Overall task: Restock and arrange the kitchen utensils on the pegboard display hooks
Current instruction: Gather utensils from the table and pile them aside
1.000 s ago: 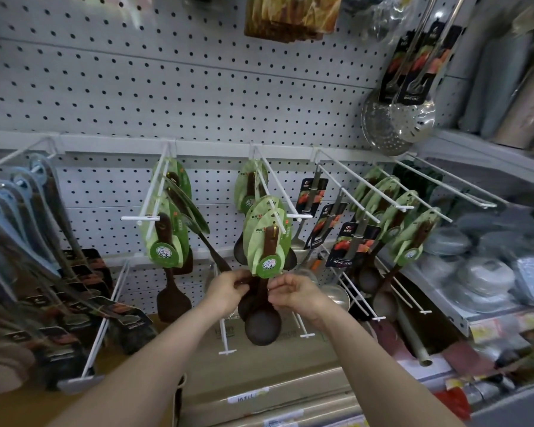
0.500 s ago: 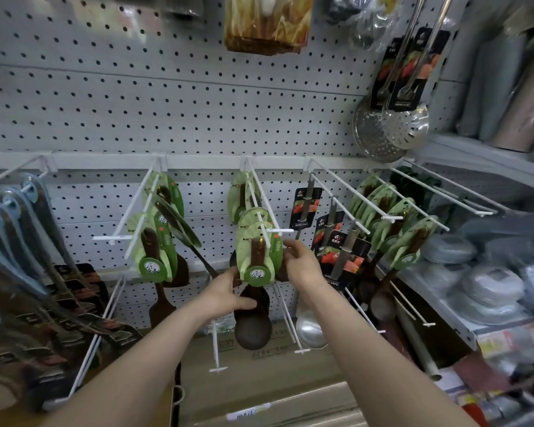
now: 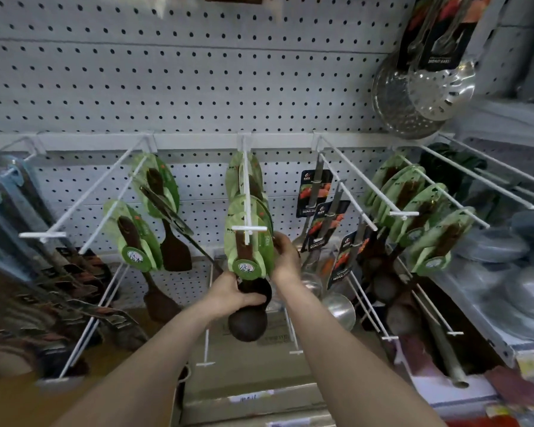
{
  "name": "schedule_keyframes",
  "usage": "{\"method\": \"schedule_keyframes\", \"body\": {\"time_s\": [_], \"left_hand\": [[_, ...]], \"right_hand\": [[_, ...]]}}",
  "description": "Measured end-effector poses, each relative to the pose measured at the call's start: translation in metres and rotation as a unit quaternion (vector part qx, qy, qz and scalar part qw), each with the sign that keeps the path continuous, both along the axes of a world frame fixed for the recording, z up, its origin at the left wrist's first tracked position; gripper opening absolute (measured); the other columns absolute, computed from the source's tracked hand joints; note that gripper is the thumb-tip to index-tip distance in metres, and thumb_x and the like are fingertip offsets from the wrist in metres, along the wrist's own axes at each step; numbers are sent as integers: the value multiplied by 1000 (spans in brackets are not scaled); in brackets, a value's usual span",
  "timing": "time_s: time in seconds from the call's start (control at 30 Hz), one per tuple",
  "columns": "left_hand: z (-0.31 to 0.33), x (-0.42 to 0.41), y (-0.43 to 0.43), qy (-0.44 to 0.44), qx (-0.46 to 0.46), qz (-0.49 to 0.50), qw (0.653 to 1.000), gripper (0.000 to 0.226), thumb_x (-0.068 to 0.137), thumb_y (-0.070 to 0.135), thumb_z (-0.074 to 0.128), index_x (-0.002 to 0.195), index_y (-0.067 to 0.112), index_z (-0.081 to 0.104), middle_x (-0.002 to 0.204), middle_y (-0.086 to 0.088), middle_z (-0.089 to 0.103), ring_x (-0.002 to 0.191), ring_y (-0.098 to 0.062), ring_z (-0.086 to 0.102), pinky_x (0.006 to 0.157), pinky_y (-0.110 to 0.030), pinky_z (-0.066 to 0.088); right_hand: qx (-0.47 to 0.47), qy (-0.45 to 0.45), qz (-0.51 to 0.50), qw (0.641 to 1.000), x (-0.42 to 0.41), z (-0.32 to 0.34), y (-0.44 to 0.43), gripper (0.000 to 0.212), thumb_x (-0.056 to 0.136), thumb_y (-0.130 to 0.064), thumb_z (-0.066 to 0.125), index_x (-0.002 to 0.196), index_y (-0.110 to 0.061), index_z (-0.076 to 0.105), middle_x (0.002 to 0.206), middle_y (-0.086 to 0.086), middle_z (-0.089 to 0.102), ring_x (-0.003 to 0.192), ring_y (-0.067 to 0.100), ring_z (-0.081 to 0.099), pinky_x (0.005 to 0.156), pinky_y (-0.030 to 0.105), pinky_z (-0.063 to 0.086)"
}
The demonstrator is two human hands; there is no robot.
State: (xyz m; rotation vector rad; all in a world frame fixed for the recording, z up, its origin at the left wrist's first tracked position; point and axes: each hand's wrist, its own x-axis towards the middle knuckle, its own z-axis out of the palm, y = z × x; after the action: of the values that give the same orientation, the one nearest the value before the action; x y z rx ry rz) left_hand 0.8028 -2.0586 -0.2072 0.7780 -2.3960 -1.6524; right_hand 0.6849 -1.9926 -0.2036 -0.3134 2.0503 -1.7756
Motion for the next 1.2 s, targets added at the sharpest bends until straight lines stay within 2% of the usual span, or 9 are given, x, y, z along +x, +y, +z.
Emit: {"method": "schedule_keyframes", "body": {"time_s": [0.17, 0.27, 0.43, 0.53, 0.67, 0.83, 1.03, 1.1, 1.2], "left_hand": [[3, -8, 11, 22, 9, 52, 998, 33, 71, 10, 82, 101, 14, 66, 106, -5, 71, 103, -19, 64, 97, -36, 49], [2, -10, 10, 40, 12, 76, 996, 31, 77, 5, 77, 98, 24, 64, 108, -2, 69, 107, -19, 62, 96, -31, 48], [0, -4, 10, 51, 19, 76, 996, 29, 79, 3, 75, 99, 20, 62, 101, 4, 66, 92, -5, 60, 72, -2, 43], [-3, 5, 11, 59, 9, 72, 996, 33, 76, 11, 79, 104, 18, 63, 106, 3, 67, 98, -8, 61, 81, -10, 45], [-8, 17, 13, 42, -14, 46, 998, 62, 62, 43, 81, 116, 20, 62, 114, 3, 67, 109, -11, 60, 94, -25, 47], [-5, 26, 17, 46, -12, 48, 998, 55, 74, 26, 83, 122, 17, 56, 116, 5, 63, 108, -6, 57, 79, -3, 40], [3, 31, 18, 61, -5, 59, 996, 35, 78, 12, 79, 102, 25, 57, 108, 0, 66, 99, -9, 59, 81, -12, 44], [3, 31, 19, 59, 1, 59, 997, 36, 78, 8, 77, 104, 24, 57, 108, 0, 66, 98, -8, 59, 84, -16, 46], [1, 31, 19, 57, 17, 58, 997, 41, 79, 2, 74, 115, 12, 58, 111, 0, 67, 104, -8, 61, 89, -17, 46]], "right_hand": [[35, 51, -29, 998, -13, 3, -4, 48, 97, 1, 35, 133, -21, 59, 128, 8, 62, 113, 29, 59, 99, 39, 48], [55, 89, -1, 995, -18, 3, -7, 45, 95, -1, 38, 125, -23, 64, 118, 6, 68, 105, 28, 63, 92, 37, 51], [64, 132, 7, 989, -18, -2, -6, 35, 97, -7, 44, 119, -22, 67, 113, 1, 71, 102, 21, 61, 83, 26, 45], [73, 139, -11, 987, -13, -8, -7, 33, 97, -9, 46, 120, -21, 67, 113, 1, 71, 104, 23, 63, 90, 32, 50], [77, 169, -25, 982, -4, -15, -6, 30, 96, -19, 50, 121, -23, 66, 113, 1, 70, 106, 25, 61, 92, 44, 51], [92, 192, -26, 977, 0, -12, 0, 28, 95, -19, 53, 120, -21, 66, 110, 2, 71, 104, 25, 62, 88, 45, 52], [105, 205, 12, 973, 8, -11, 4, 19, 97, -23, 52, 113, -23, 62, 103, -7, 66, 99, 19, 59, 85, 38, 51], [93, 182, 42, 978, 10, -10, 5, 12, 97, -23, 52, 108, -24, 59, 96, -11, 62, 93, 15, 59, 83, 36, 51], [65, 136, 69, 986, 12, -8, 2, 8, 96, -23, 50, 99, -21, 57, 97, -5, 67, 93, 20, 63, 87, 44, 52]]}}
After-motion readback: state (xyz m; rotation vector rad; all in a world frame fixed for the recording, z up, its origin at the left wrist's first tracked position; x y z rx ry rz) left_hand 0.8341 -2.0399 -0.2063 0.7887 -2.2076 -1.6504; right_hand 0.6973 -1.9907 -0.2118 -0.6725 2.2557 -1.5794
